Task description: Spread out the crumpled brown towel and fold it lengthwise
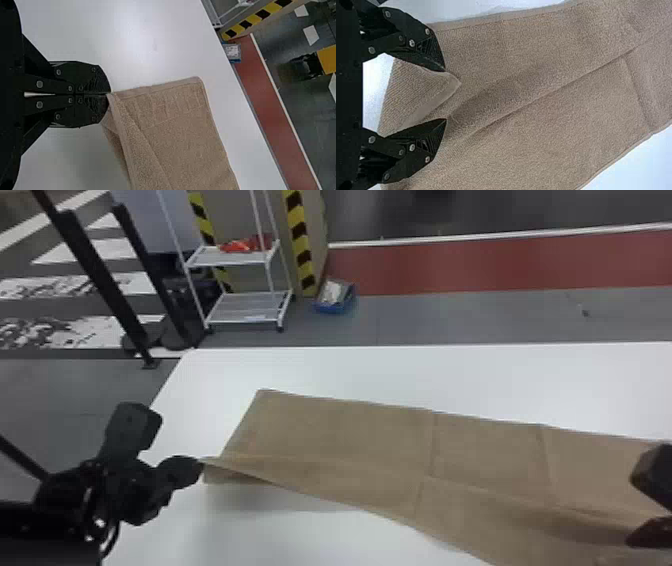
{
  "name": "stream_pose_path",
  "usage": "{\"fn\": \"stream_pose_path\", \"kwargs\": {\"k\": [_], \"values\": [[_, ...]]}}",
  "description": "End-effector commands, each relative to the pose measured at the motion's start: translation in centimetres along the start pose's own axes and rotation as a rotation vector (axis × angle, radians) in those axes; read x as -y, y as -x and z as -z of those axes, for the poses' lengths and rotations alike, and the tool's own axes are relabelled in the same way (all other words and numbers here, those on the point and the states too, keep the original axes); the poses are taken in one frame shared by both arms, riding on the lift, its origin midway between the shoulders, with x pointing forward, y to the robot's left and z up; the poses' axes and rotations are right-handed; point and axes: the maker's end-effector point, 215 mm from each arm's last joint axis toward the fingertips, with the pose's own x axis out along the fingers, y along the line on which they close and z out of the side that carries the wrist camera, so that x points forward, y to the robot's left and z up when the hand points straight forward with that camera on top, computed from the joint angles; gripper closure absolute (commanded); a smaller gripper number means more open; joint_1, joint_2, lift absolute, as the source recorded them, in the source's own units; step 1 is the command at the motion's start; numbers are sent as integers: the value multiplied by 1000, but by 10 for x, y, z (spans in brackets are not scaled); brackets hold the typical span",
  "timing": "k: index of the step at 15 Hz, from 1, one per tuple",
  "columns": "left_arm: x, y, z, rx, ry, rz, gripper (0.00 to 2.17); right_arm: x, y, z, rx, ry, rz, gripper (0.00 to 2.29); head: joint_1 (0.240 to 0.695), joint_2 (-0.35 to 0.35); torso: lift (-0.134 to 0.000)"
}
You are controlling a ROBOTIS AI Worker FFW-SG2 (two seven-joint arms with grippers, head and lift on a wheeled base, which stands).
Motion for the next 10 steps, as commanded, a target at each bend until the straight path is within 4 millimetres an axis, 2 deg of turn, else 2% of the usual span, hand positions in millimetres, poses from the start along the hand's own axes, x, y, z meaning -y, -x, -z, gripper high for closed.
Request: {"fn": "stream_pose_path", "kwargs": {"k": [1,4,7,8,10], "values": [[0,0,1,-2,0,0,1781,1,0,1,-3,2,-3,522,695,178,-124],[0,-2,2,-4,1,0,1781,1,-3,3,-10,8,-5,559,695,176,-124],[-1,-3,2,-5,2,1,1781,3,-5,4,-14,9,-7,772,695,175,-124],[-1,-3,2,-5,2,-1,1781,3,-5,4,-14,9,-6,930,695,174,-124],[-1,-3,2,-5,2,-1,1781,5,-4,2,-11,12,-6,961,695,173,-124]]}}
